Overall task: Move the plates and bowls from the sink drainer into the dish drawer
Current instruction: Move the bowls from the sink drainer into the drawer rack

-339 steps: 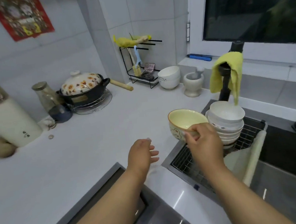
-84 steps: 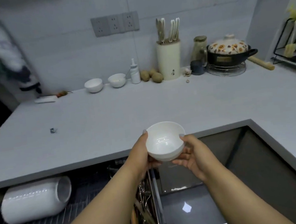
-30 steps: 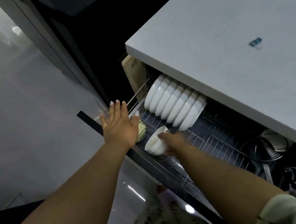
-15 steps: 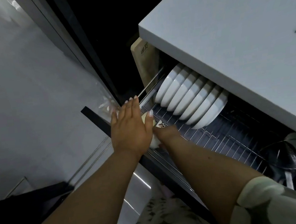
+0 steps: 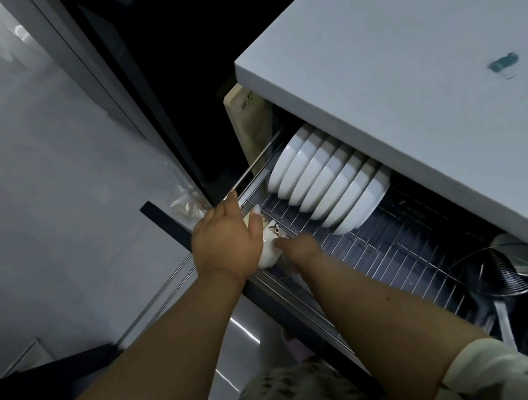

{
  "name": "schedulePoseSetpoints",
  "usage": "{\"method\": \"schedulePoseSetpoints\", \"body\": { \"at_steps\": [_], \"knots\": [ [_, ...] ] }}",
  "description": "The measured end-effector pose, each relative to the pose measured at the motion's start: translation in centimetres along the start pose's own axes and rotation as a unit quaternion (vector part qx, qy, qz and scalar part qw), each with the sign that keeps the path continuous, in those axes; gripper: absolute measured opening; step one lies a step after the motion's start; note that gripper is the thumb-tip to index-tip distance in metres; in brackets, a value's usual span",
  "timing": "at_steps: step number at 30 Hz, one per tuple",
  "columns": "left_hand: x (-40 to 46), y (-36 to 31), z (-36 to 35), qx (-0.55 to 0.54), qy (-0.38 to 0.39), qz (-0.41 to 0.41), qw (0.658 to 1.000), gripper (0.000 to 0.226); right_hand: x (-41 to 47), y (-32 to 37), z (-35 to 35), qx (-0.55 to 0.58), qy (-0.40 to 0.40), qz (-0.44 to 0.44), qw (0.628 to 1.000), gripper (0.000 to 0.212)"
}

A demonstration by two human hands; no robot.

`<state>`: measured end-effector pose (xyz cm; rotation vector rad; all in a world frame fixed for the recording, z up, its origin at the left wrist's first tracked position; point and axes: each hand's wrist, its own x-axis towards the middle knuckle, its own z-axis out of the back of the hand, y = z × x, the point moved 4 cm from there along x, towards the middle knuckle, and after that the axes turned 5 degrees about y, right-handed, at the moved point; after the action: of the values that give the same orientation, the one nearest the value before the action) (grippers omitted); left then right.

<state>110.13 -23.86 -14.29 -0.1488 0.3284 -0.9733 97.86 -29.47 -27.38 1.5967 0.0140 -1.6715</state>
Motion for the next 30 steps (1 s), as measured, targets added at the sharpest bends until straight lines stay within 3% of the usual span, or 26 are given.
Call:
{"method": "schedulePoseSetpoints", "body": {
  "at_steps": [4,7,10,24,30],
  "knots": [
    [-0.4,-0.3,0.4,-0.003,0.013,-0.006,1.000,0.074,-2.3,-1.4,2.4,-0.028,0.010,0.007,1.000,0.034],
    [-0.5,0.1,0.4,-0.010,0.027,-0.008,1.000,0.064,-4.0,-2.8,4.1,-0.013,0.007,0.018,1.000,0.034],
    [-1.6,-0.8,0.2,-0.034,0.042,-0.013,0.998,0.054,-6.0,-4.5,6.8,0.009,0.006,0.031,0.999,0.018],
    [-10.6,-12.0,-0.5,-0.102,0.097,-0.167,0.976,0.035,-16.2,-12.2,16.1,0.128,-0.075,0.060,0.987,0.018],
    [-14.1,-18.3,-0.9,-0.106,0.122,-0.240,0.957,0.042,-20.3,-15.3,21.0,0.195,-0.109,0.052,0.973,0.012]
  ]
}}
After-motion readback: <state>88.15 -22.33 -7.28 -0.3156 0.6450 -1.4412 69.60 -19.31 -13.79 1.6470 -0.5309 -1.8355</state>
